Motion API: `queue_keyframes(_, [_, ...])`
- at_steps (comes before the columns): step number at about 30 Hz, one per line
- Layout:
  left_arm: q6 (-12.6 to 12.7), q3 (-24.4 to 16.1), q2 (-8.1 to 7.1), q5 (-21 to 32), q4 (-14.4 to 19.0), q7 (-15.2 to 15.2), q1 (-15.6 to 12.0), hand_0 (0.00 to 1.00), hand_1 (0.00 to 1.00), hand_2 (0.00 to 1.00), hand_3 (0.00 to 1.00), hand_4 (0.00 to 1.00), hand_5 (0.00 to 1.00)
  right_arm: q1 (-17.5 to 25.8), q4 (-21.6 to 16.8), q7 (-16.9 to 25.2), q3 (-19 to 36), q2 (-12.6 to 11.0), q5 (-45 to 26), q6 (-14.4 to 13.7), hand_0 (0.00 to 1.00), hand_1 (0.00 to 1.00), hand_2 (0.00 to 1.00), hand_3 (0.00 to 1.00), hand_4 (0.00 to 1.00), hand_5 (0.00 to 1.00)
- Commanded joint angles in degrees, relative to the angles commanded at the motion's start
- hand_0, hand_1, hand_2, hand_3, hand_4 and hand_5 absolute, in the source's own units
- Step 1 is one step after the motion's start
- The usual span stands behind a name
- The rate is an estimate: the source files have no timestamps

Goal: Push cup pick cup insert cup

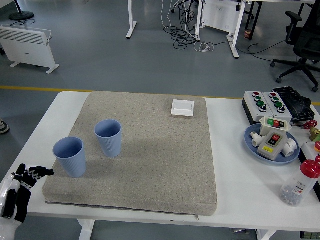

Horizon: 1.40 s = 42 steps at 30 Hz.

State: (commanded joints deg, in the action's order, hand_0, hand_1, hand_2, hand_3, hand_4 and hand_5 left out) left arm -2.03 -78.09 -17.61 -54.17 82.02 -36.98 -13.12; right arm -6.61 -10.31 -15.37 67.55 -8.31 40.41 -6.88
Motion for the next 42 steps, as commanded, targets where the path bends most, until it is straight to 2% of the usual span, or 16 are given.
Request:
queue_keyframes(7, [-0.78,0.71,-0.06,-2.20,-1.00,0.00,1.38,0.602,0.495,0.479,0.454,0.558,0.998,0.00,0.00,-0.04,0.08,0.02,0.21,0.01,0.724,0.648,0.644,0.574,0.120,0.466])
queue_keyframes(10, [-1.12,1.13,0.33,-4.42,-3.69,2.38,4.58,0.613,0.497,0.478,0.457,0.563,0.998,-0.02,0.00,0.01,-0.06,0.07,-0.07,0.01,0.723,0.648,0.644,0.574,0.120,0.467])
queue_keyframes(12, [-1.38,1.59,0.08,-5.30,-4.34,3.28,5.38,0.613,0.497,0.478,0.457,0.563,0.998,-0.07,0.00,-0.05,-0.04,0.08,0.09,0.02,0.723,0.648,0.644,0.574,0.120,0.467])
queue_keyframes(19, [-2.13,2.12,-1.39,-5.58,-4.38,4.39,4.86,0.608,0.500,0.482,0.460,0.569,0.998,-0.12,0.00,0.00,-0.11,0.04,-0.36,-0.03,0.724,0.647,0.644,0.574,0.119,0.466])
queue_keyframes(24, [-2.40,2.60,-1.52,-5.44,-5.23,5.03,5.63,0.606,0.502,0.482,0.459,0.570,0.998,-0.12,0.00,0.01,0.01,0.06,-0.13,-0.01,0.724,0.647,0.644,0.574,0.119,0.467])
queue_keyframes(32, [-3.09,4.84,-1.75,-5.45,-9.01,7.21,8.84,0.610,0.504,0.485,0.466,0.576,0.998,-0.02,0.00,0.01,-0.02,0.19,-0.15,-0.02,0.723,0.647,0.644,0.574,0.119,0.466])
queue_keyframes(34, [-3.14,5.47,-1.98,-5.56,-10.23,7.40,10.20,0.610,0.504,0.485,0.466,0.576,0.998,0.03,0.00,-0.01,0.01,0.24,-0.10,-0.03,0.723,0.647,0.644,0.574,0.119,0.466])
queue_keyframes(42, [-3.24,7.79,-3.43,-5.51,-11.98,7.97,12.64,0.613,0.506,0.486,0.471,0.576,0.998,0.33,0.00,0.02,-0.16,0.32,-0.41,-0.07,0.723,0.647,0.644,0.574,0.119,0.467])
